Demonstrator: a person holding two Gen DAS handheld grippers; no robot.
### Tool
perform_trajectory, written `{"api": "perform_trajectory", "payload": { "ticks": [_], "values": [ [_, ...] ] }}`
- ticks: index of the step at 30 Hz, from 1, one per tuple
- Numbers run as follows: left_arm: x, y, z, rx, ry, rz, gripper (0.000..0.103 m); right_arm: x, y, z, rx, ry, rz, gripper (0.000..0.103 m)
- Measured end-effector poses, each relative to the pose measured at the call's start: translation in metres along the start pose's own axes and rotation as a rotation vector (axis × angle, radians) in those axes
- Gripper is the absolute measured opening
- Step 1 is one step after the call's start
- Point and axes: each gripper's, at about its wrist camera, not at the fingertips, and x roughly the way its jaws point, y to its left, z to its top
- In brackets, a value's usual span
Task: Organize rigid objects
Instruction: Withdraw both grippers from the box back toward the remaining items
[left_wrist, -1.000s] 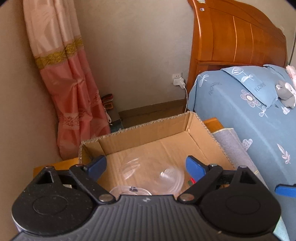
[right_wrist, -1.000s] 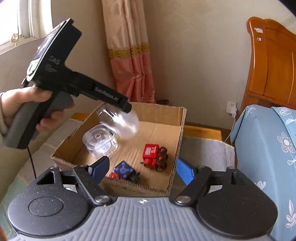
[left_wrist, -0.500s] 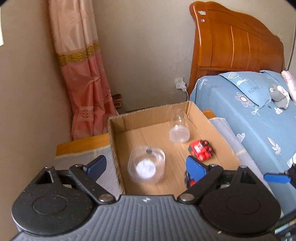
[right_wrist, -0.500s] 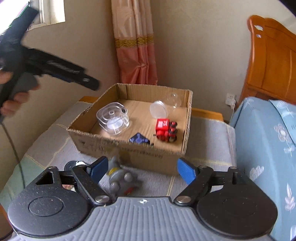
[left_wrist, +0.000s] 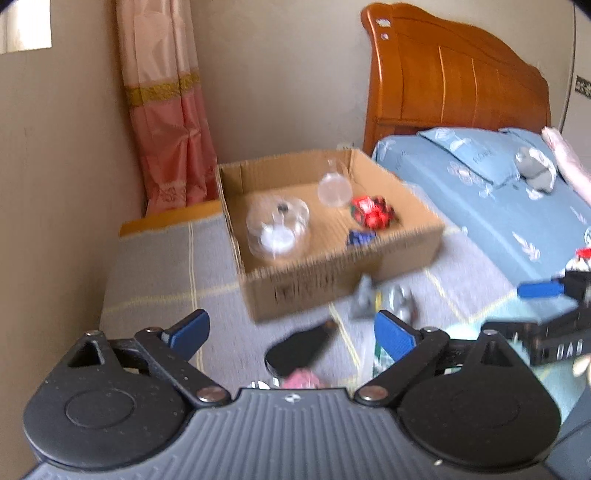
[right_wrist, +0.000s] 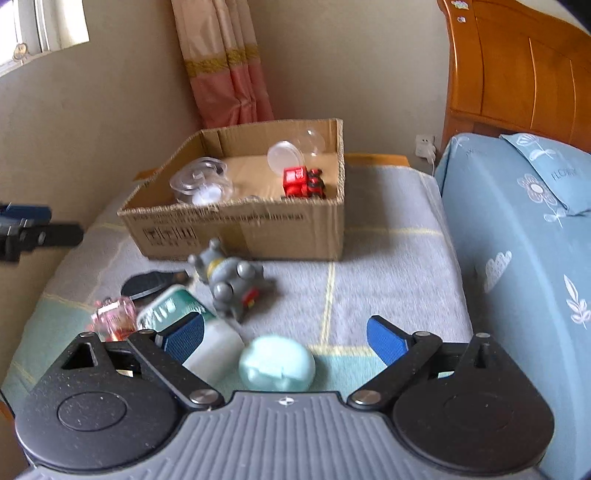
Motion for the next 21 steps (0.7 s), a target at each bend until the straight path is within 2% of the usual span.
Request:
{"api": "perform_trajectory", "payload": {
  "ticks": [6, 9, 13, 16, 21],
  "values": [
    [-0.005, -0.013, -0.036, 0.051, -0.002, -0.005, 0.096, 0.005, -0.005, -0.022, 0.006, -0.002, -0.04, 0.097],
    [-0.011, -0.016, -0.048, 0.058, -0.002, -0.034, 0.096, 0.011, -0.008, -0.035, 0.021, 0.034, -0.041, 0.097],
    [-0.012, -0.025, -0.061, 0.099, 0.025, -0.04, 0.096, 0.017, -0.011, -0.052, 0.04, 0.067, -0.043, 0.097],
    [-0.012, -0.03, -0.071, 0.109, 0.047, -0.072, 0.096, 0.02, -0.012, -0.062, 0.037, 0.082, -0.05, 0.097],
    [-0.001, -0.037, -0.084, 0.098, 0.088, -0.102, 0.096, 0.018, -0.004, -0.072, -0.03, 0.059, -0.076, 0.098]
  ]
}}
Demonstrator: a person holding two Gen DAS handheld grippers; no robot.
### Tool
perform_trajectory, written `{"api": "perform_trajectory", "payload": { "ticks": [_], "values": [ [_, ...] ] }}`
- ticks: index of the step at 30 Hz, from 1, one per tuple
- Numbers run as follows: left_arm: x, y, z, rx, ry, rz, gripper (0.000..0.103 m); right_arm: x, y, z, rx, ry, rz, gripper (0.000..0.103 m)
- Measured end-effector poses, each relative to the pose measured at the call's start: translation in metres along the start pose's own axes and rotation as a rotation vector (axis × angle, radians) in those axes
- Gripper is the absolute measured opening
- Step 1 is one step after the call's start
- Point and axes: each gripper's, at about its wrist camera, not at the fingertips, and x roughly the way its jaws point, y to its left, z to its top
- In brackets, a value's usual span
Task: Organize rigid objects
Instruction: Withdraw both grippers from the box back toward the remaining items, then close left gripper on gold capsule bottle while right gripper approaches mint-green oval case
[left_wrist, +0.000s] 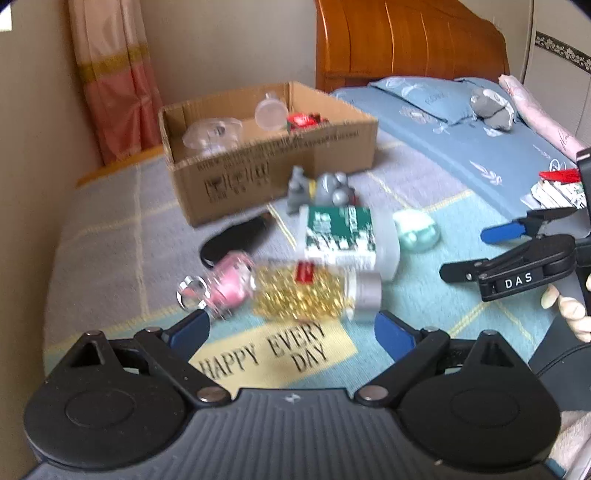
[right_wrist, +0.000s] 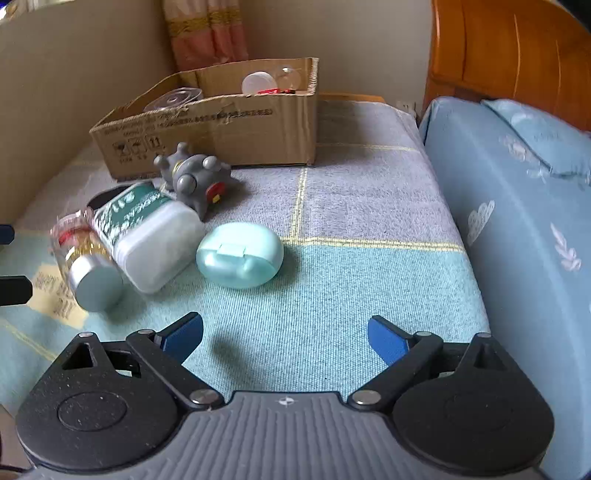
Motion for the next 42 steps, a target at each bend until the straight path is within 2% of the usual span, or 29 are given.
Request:
{"api": "perform_trajectory", "payload": {
  "ticks": [4, 7, 13, 17, 24, 32, 42],
  "values": [
    [0.011, -0.004, -0.007, -0.008, 0.017, 0.0, 0.096, 0.0, 0.002, -0.002, -0.024, -0.009, 0.0, 0.103],
    [0.019, -0.006, -0.011, -0.002, 0.027, 0.012, 0.096, 0.003, 0.006, -0.004, -0.063, -0.012, -0.024, 0.103],
    [0.037, -0.005, -0.02, -0.039, 0.055, -0.006, 0.097, 0.005, 0.006, -0.003, -0.074, -0.032, -0.019, 0.103],
    [0.04, -0.007, -0.022, -0.03, 0.025, -0.006, 0.101, 0.008, 0.007, -0.001, -0.081, -0.042, -0.015, 0.103],
    [0.043, -0.008, -0.022, -0.029, -0.008, -0.005, 0.102, 0.022, 0.008, 0.013, -0.085, -0.065, -0.013, 0.103],
    [0.047, -0.009, -0.018, -0.029, -0.013, -0.004, 0.102, 0.035, 0.008, 0.026, -0.101, -0.094, 0.008, 0.103],
    [0.056, -0.011, -0.01, -0.018, -0.019, -0.012, 0.102, 0.033, -0.013, 0.02, -0.079, -0.11, -0.012, 0.103]
  ]
}}
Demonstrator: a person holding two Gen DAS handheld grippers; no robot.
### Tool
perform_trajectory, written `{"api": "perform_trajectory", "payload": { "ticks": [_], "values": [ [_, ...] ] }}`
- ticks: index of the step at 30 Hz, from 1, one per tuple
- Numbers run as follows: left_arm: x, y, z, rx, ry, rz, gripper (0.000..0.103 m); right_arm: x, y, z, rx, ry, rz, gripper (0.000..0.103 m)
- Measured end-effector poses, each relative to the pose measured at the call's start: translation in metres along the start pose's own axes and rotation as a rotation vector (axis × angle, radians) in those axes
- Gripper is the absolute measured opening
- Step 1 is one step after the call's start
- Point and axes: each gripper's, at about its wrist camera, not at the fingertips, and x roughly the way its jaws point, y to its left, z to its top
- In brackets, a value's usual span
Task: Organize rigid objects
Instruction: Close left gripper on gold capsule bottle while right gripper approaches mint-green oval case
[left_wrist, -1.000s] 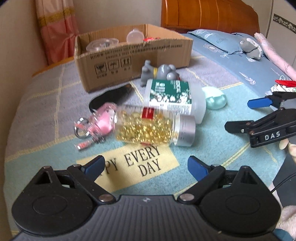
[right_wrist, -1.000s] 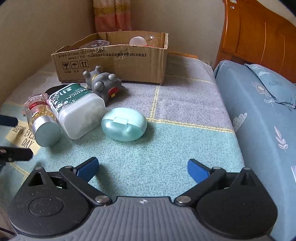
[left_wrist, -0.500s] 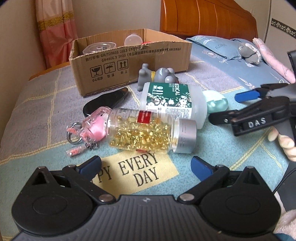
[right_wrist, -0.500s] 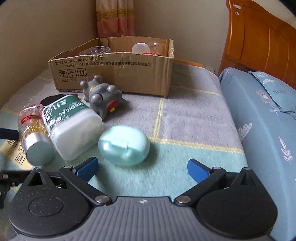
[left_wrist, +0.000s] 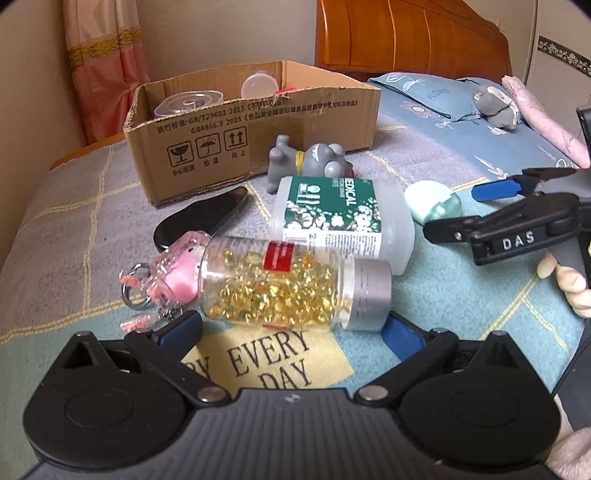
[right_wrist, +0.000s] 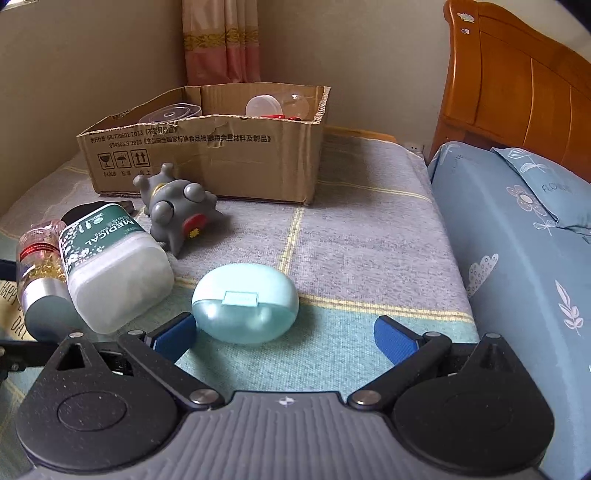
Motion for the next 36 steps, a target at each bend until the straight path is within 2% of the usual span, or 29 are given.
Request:
{"api": "perform_trajectory", "payload": {
  "ticks": [4, 9, 19, 23, 30, 36],
  "values": [
    [0.001, 0.0, 0.007, -0.008, -0.019, -0.006, 0.102, 0.0, 0.001, 0.0, 0.001, 0.0, -0.003, 0.103],
    [-0.003, -0.001, 0.012, -0.02, -0.049, -0.01, 0.096, 0.0, 0.002, 0.0, -0.001, -0.006, -0.001, 0.103],
    [-0.006, 0.003, 0.01, -0.033, -0.044, -0.015, 0.096, 0.01, 0.019, 0.01, -0.044, -0.013, 0.042, 0.102],
    [-0.006, 0.002, 0.01, -0.027, -0.043, -0.009, 0.096, 0.011, 0.023, 0.014, -0.064, -0.02, 0.062, 0.093],
    [-0.006, 0.001, 0.011, -0.028, -0.037, -0.009, 0.096, 0.005, 0.025, 0.016, -0.068, -0.019, 0.059, 0.067],
    [-0.009, -0.001, 0.013, 0.001, -0.018, -0.007, 0.096, 0.004, 0.024, 0.023, -0.073, 0.032, 0.065, 0.066]
  ]
}}
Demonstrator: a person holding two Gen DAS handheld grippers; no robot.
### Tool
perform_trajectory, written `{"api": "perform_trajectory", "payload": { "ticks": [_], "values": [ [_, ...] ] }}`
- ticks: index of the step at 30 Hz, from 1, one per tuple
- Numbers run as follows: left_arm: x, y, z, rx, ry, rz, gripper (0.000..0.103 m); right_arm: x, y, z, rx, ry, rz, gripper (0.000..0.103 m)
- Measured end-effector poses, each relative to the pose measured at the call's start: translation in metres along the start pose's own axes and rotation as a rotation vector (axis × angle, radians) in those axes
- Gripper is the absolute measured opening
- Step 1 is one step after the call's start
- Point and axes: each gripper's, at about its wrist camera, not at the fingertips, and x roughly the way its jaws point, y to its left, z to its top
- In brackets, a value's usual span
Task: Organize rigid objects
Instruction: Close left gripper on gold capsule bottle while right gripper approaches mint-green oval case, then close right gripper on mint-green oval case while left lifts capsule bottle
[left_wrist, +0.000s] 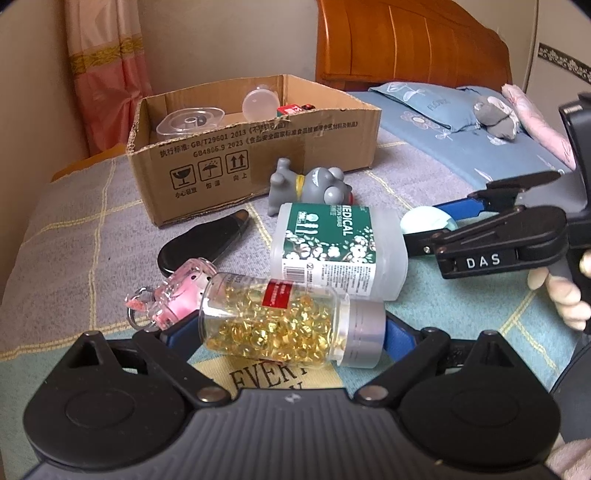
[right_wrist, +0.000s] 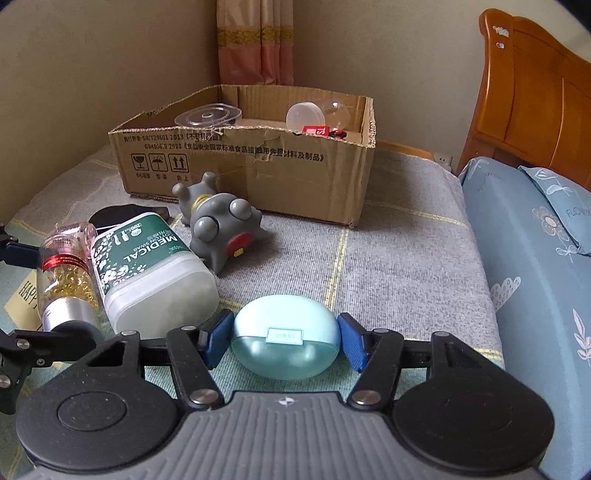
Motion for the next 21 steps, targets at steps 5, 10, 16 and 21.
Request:
{"api": "perform_trajectory", "payload": {
  "ticks": [5, 10, 16, 21],
  "values": [
    [-0.004, 0.0, 0.002, 0.02, 0.033, -0.019, 0.096, -0.005, -0.004, 0.002, -0.001, 0.038, 0.027, 0.066],
    [-0.008, -0.001, 0.004, 0.047, 0.068, -0.022, 0.095, -0.013, -0.009, 0.004, -0.004, 0.067, 0.044, 0.066],
    [-0.02, 0.003, 0.015, 0.058, 0.074, -0.042, 0.095, -0.023, -0.012, 0.01, -0.039, 0.081, 0.059, 0.066],
    [-0.025, 0.004, 0.027, 0.071, 0.062, -0.037, 0.095, -0.028, -0.011, 0.012, -0.067, 0.087, 0.064, 0.066]
  ]
}}
